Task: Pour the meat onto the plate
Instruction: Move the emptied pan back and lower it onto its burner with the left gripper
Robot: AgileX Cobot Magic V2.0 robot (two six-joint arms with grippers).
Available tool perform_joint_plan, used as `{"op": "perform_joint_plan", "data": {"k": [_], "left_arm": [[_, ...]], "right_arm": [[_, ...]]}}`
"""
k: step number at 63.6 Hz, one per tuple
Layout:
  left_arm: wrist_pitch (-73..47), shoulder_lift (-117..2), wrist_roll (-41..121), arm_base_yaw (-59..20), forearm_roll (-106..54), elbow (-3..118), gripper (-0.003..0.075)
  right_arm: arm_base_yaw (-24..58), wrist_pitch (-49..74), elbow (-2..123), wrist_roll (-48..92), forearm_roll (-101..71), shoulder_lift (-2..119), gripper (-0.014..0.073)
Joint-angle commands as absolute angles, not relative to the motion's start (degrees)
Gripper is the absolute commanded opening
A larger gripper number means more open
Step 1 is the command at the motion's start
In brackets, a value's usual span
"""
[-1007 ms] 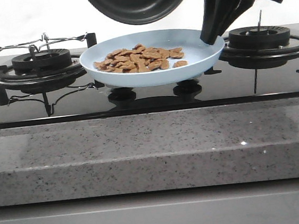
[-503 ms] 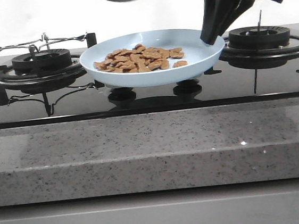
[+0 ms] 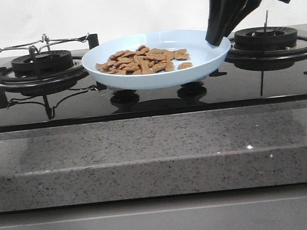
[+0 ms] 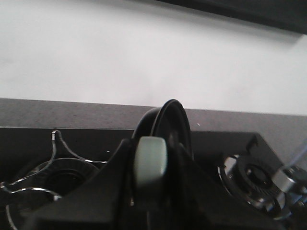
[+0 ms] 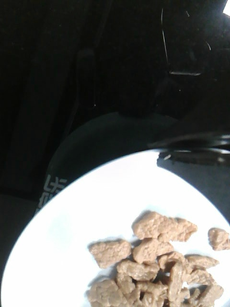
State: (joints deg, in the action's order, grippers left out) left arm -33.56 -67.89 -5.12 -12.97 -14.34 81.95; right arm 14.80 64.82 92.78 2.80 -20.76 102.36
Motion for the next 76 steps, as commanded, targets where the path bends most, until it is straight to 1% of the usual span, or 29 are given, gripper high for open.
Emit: {"op": "perform_joint_plan", "data": {"k": [1, 10, 13, 18, 28, 34, 51, 76], "left_arm": [[-29.79, -67.09, 0.00, -5.65, -25.62, 84.16, -0.0020], [-35.22, -70.22, 15.13, 4.61, -51.40, 84.16, -0.0020], [-38.71, -72.11, 18.96, 8.72, -60.64, 84.16, -0.0020], [-43.50, -75.77, 21.90, 14.52, -71.09, 84.16, -0.0020], [-47.27, -82.94, 22.02, 21.15, -78.29, 84.16, -0.0020], [-50.72, -87.54, 22.02, 22.78, -80.88, 84.16, -0.0020], [-56.32, -97.39, 22.02, 22.78, -86.34, 84.16, -0.0020], [-55.50, -101.69, 22.02, 22.78, -86.08, 83.92, -0.0020]], "right_arm": [[14.75, 63.61, 94.13, 3.39, -22.55, 98.92, -0.0058], [14.75, 63.61, 94.13, 3.39, -22.55, 98.92, -0.0058], [14.75, 63.61, 94.13, 3.39, -22.55, 98.92, -0.0058], [14.75, 63.61, 94.13, 3.39, -22.55, 98.92, -0.0058], [14.75, 63.61, 94.13, 3.39, -22.55, 98.92, -0.0058], [14.75, 63.61, 94.13, 3.39, -22.55, 98.92, -0.0058], [14.75, 63.61, 94.13, 3.39, -22.55, 98.92, -0.0058], [14.75, 63.68, 94.13, 3.39, -22.55, 98.92, -0.0058]]}}
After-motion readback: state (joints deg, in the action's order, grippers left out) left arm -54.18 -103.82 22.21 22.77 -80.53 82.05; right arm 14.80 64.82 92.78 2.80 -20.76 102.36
